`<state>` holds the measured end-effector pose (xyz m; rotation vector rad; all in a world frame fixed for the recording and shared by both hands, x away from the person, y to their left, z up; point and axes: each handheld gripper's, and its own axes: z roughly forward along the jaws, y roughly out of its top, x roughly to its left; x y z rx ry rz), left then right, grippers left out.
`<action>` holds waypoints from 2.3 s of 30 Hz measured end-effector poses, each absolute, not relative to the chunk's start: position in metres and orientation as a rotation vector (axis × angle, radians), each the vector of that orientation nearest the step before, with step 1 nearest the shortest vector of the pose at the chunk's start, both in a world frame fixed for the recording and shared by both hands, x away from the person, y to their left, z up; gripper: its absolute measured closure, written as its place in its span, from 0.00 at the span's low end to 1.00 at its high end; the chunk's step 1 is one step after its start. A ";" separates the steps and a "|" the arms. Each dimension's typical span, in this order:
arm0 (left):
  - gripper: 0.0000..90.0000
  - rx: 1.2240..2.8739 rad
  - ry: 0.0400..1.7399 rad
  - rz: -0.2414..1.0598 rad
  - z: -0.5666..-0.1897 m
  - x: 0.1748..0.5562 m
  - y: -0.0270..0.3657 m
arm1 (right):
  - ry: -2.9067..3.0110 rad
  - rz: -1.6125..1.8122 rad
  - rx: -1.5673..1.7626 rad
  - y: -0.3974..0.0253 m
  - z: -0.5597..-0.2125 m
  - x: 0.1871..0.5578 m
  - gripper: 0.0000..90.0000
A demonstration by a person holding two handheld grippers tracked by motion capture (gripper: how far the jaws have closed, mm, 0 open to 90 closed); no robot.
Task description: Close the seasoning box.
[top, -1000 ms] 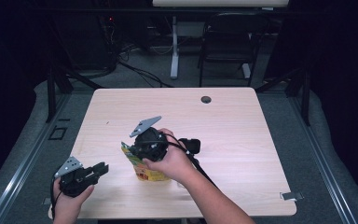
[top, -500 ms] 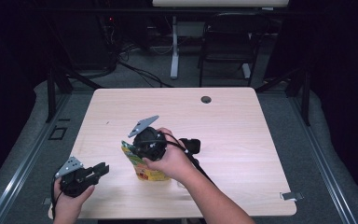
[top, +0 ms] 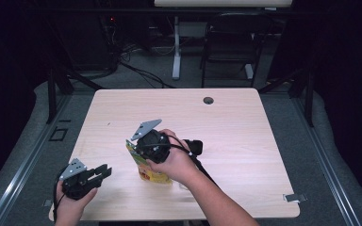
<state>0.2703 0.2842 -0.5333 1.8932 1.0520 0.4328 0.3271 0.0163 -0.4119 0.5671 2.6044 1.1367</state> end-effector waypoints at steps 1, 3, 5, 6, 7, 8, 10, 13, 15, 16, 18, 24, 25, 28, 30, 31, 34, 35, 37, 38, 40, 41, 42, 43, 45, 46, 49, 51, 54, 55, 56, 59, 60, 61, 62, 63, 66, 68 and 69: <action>0.78 1.893 1.044 0.439 -0.534 0.270 0.283 | 2.599 1.141 0.571 0.015 -0.412 0.327 1.00; 0.77 1.898 1.035 0.434 -0.535 0.270 0.281 | 2.603 1.144 0.560 0.014 -0.411 0.326 1.00; 0.75 1.897 1.031 0.424 -0.535 0.270 0.281 | 2.600 1.155 0.556 0.014 -0.410 0.324 1.00; 0.74 1.896 1.029 0.411 -0.535 0.270 0.281 | 2.600 1.157 0.551 0.014 -0.409 0.323 1.00; 0.72 1.882 1.028 0.400 -0.535 0.270 0.281 | 2.603 1.159 0.542 0.013 -0.408 0.322 1.00; 0.71 1.883 1.024 0.395 -0.535 0.270 0.281 | 2.597 1.174 0.544 0.013 -0.408 0.321 1.00; 0.70 1.887 1.016 0.387 -0.536 0.270 0.280 | 2.588 1.201 0.543 0.012 -0.406 0.319 1.00; 0.65 1.895 1.003 0.364 -0.537 0.270 0.278 | 2.584 1.215 0.538 0.008 -0.401 0.318 1.00; 0.64 1.886 0.992 0.345 -0.539 0.270 0.276 | 2.579 1.228 0.539 0.005 -0.399 0.318 1.00; 0.63 1.886 0.988 0.338 -0.539 0.271 0.275 | 2.578 1.228 0.542 0.005 -0.398 0.317 1.00; 0.62 1.889 0.982 0.329 -0.540 0.271 0.274 | 2.568 1.241 0.544 0.002 -0.397 0.317 1.00; 0.59 1.893 0.942 0.267 -0.543 0.271 0.268 | 2.545 1.271 0.548 -0.007 -0.389 0.316 1.00; 0.58 1.903 0.928 0.264 -0.543 0.271 0.266 | 2.542 1.275 0.546 -0.008 -0.388 0.315 1.00; 0.55 1.925 0.900 0.247 -0.544 0.270 0.261 | 2.531 1.279 0.553 -0.011 -0.386 0.313 1.00; 0.53 1.928 0.887 0.238 -0.546 0.270 0.257 | 2.522 1.303 0.553 -0.013 -0.384 0.312 1.00; 0.53 1.940 0.881 0.228 -0.547 0.270 0.256 | 2.518 1.311 0.552 -0.014 -0.383 0.311 1.00; 0.54 1.955 0.864 0.202 -0.549 0.270 0.251 | 2.514 1.329 0.549 -0.016 -0.381 0.310 1.00; 0.54 1.964 0.853 0.204 -0.549 0.270 0.250 | 2.515 1.324 0.548 -0.016 -0.380 0.309 1.00; 0.53 1.962 0.843 0.189 -0.551 0.269 0.247 | 2.518 1.317 0.544 -0.016 -0.379 0.308 1.00; 0.53 1.969 0.832 0.188 -0.551 0.269 0.246 | 2.517 1.323 0.542 -0.016 -0.378 0.308 1.00; 0.52 1.980 0.826 0.194 -0.552 0.269 0.244 | 2.519 1.320 0.535 -0.016 -0.378 0.308 1.00; 0.52 1.982 0.817 0.182 -0.552 0.269 0.243 | 2.519 1.324 0.536 -0.016 -0.377 0.308 1.00; 0.52 1.979 0.815 0.173 -0.552 0.269 0.242 | 2.518 1.326 0.533 -0.015 -0.377 0.307 1.00; 0.51 1.970 0.810 0.166 -0.553 0.269 0.241 | 2.518 1.326 0.529 -0.015 -0.376 0.307 1.00; 0.49 1.969 0.807 0.145 -0.554 0.268 0.239 | 2.514 1.335 0.524 -0.014 -0.374 0.306 1.00; 0.49 1.970 0.805 0.133 -0.554 0.268 0.238 | 2.513 1.339 0.523 -0.014 -0.373 0.305 1.00; 0.48 1.985 0.797 0.127 -0.556 0.268 0.235 | 2.513 1.348 0.508 -0.012 -0.370 0.304 1.00; 0.47 1.996 0.792 0.122 -0.556 0.268 0.233 | 2.515 1.352 0.500 -0.010 -0.369 0.302 1.00; 0.46 1.994 0.783 0.112 -0.556 0.267 0.232 | 2.514 1.361 0.482 -0.007 -0.366 0.300 1.00; 0.46 1.998 0.779 0.113 -0.556 0.267 0.232 | 2.512 1.370 0.481 -0.006 -0.366 0.299 1.00; 0.46 1.999 0.779 0.111 -0.556 0.267 0.232 | 2.513 1.371 0.472 -0.005 -0.364 0.298 1.00; 0.46 1.998 0.773 0.112 -0.555 0.266 0.231 | 2.515 1.376 0.452 -0.002 -0.363 0.294 1.00; 0.46 2.004 0.765 0.114 -0.555 0.266 0.231 | 2.516 1.379 0.443 0.000 -0.361 0.293 1.00; 0.46 2.002 0.765 0.109 -0.555 0.265 0.231 | 2.515 1.377 0.434 0.002 -0.361 0.292 1.00; 0.46 2.001 0.765 0.108 -0.555 0.265 0.230 | 2.518 1.384 0.432 0.003 -0.360 0.291 1.00; 0.46 2.005 0.761 0.108 -0.554 0.265 0.230 | 2.513 1.384 0.427 0.004 -0.359 0.290 1.00; 0.46 2.007 0.757 0.105 -0.554 0.265 0.229 | 2.516 1.388 0.413 0.006 -0.358 0.289 1.00; 0.46 2.009 0.748 0.106 -0.555 0.265 0.229 | 2.515 1.383 0.408 0.007 -0.357 0.288 1.00; 0.46 2.007 0.749 0.100 -0.555 0.264 0.228 | 2.513 1.386 0.406 0.008 -0.357 0.288 1.00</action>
